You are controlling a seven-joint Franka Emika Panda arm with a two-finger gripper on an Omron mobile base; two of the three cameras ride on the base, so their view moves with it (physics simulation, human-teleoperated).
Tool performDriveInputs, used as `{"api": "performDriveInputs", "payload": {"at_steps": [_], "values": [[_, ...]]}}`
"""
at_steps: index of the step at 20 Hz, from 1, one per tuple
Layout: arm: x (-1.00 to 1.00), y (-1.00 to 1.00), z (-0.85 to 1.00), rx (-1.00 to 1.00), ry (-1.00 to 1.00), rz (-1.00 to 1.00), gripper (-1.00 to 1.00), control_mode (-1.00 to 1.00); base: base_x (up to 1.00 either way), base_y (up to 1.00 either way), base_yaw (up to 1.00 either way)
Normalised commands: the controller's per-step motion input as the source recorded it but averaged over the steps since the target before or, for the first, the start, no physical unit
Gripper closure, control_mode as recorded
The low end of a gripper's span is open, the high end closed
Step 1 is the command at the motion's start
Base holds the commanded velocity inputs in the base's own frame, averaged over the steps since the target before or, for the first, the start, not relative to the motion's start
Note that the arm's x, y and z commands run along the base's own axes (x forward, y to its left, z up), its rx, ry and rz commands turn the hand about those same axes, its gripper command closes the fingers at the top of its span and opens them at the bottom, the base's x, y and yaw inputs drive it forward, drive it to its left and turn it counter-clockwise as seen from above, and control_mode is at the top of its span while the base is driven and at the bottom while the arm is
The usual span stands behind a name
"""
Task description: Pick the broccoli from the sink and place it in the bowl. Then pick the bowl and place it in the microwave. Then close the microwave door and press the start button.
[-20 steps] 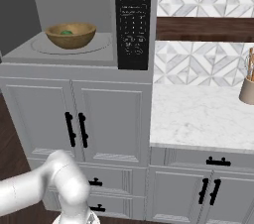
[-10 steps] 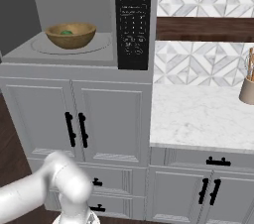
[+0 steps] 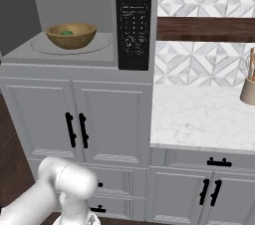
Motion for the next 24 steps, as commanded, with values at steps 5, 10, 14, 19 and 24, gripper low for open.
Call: {"api": "performDriveInputs", "payload": {"at_steps": [5,10,14,19,24], "values": [[0.21,-1.0,0.22,0.01,-0.11,0.01,-1.0,-1.0,0.0,0.0,0.0],[0.8,-1.0,0.46,0.0,-0.14,0.12,-1.0,-1.0,0.0,0.0,0.0],[1.0,-0.95,0.19,0.01,-0.03,0.2,-1.0,-1.0,0.0,0.0,0.0],[1.0,-0.81,0.01,0.03,0.0,0.24,-1.0,-1.0,0.0,0.0,0.0],[1.0,-0.31,0.03,0.03,0.0,0.22,-1.0,-1.0,0.0,0.0,0.0]]}}
